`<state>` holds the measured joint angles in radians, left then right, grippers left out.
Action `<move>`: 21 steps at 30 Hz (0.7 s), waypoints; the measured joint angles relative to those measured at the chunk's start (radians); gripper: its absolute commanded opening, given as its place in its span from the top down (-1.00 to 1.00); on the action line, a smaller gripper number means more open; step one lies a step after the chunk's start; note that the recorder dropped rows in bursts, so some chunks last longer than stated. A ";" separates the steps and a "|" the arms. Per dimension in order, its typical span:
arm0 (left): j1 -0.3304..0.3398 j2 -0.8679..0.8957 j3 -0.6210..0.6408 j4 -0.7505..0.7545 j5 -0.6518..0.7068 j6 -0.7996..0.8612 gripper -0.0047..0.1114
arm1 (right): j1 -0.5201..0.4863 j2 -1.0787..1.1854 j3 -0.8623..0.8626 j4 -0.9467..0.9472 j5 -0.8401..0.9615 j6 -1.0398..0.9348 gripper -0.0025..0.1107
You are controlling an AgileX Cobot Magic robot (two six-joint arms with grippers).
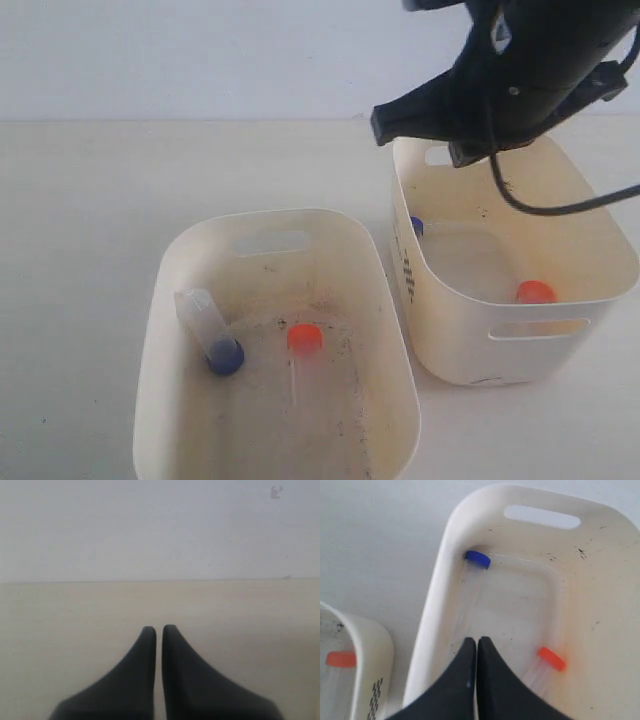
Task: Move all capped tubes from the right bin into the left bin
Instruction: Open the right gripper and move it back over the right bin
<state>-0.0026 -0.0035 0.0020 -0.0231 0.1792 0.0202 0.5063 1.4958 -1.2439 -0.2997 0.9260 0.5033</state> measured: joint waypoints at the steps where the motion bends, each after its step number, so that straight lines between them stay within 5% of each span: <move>1: 0.000 0.000 0.000 0.000 0.000 0.000 0.85 | -0.027 0.000 0.000 0.025 -0.010 -0.032 0.96; 10: 0.000 0.000 0.000 0.000 0.000 0.000 0.85 | -0.236 0.088 0.000 0.318 -0.054 -0.332 0.96; 21: 0.000 0.000 0.000 0.000 0.000 0.000 0.85 | -0.259 0.270 0.000 0.380 -0.174 -0.443 0.96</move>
<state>-0.0026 -0.0035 0.0020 -0.0231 0.1792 0.0202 0.2477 1.7660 -1.2439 0.0804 0.7516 0.0608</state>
